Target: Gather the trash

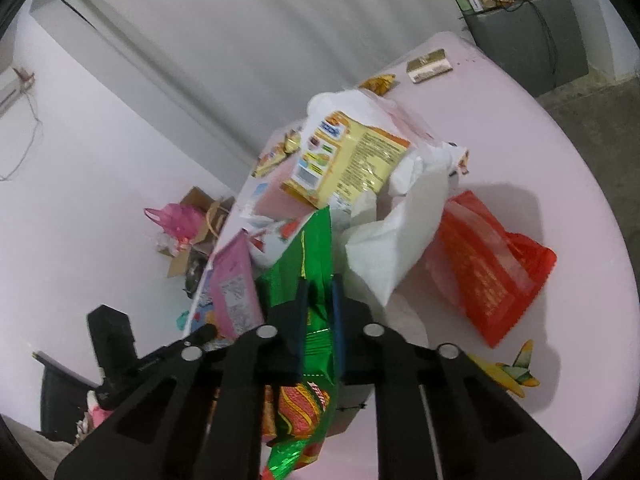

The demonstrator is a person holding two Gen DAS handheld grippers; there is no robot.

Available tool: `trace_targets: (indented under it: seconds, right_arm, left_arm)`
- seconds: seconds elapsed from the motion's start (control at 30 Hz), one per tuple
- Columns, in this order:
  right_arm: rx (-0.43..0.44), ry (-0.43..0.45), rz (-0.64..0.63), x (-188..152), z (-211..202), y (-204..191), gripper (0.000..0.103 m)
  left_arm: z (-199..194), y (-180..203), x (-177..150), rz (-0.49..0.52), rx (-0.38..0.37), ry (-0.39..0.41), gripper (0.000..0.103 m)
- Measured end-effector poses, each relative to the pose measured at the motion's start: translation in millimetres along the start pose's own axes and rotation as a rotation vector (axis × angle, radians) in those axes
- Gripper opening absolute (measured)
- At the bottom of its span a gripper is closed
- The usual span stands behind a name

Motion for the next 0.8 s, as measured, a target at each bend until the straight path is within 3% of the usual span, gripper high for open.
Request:
trace_targets:
  seconds: [0.27, 0.47, 0.63, 0.8]
  right_arm:
    - [0.155, 0.043, 0.005, 15, -15, -41, 0.004]
    - [0.210, 0.069, 0.041, 26, -18, -46, 0.004]
    - [0.179, 0.054, 0.066, 26, -6, -34, 0.004]
    - [0.086, -0.005, 0.113, 15, 1, -6, 0.012]
  left_arm:
    - [-29, 4, 11, 0.008, -0.022, 0.057, 0.004]
    - [-52, 6, 21, 0.006, -0.039, 0.110, 0.003]
    - [-46, 8, 16, 0.011, -0.028, 0.094, 0.003]
    - [-19, 7, 1, 0.023, 0.020, 0.035, 0.003]
Point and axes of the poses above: each gripper's, at about its wrist camera, not at the fingertips, and z roughly the way its jaws point, y to its right, x to its top, the point moved 9 cm from there along z, roughly the way its jaws point, and after that the axes turned 8 degrees about x, right-handed, at the moved point
